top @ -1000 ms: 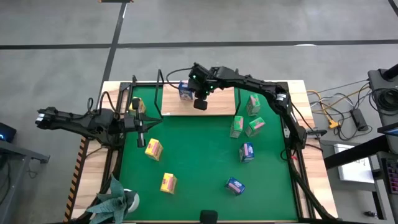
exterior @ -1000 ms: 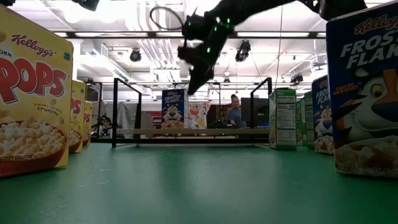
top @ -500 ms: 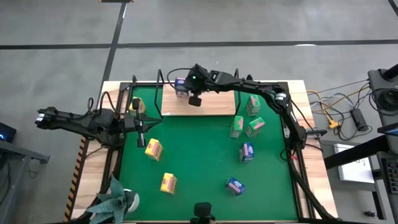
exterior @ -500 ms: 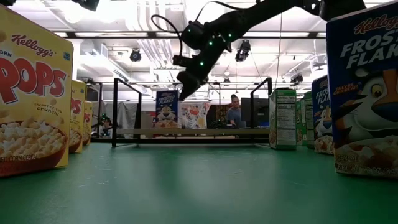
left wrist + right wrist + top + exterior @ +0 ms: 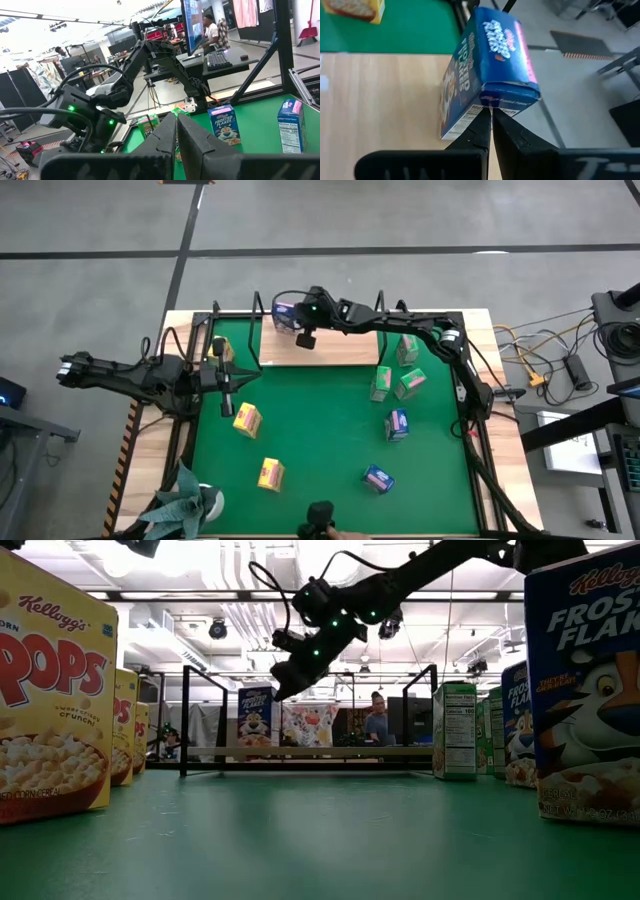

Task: Stack cereal on shelf
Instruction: Put the top left blue cereal box on the shelf

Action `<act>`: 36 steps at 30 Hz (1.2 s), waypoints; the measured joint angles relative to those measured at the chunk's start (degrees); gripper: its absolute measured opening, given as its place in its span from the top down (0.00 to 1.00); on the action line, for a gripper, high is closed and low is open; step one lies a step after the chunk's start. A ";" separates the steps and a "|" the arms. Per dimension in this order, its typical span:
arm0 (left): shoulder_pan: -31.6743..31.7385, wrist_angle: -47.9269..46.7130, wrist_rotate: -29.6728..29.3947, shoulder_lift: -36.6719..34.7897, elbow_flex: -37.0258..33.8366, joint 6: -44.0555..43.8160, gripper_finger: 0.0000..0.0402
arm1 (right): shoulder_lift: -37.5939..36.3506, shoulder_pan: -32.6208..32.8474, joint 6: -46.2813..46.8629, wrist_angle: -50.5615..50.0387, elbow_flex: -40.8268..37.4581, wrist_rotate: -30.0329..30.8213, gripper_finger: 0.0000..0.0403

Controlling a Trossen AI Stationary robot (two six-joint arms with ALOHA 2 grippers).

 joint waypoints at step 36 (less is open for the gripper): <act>0.02 0.11 0.00 0.04 0.00 0.44 1.00 | 2.60 3.23 7.78 9.53 -1.74 -1.69 0.98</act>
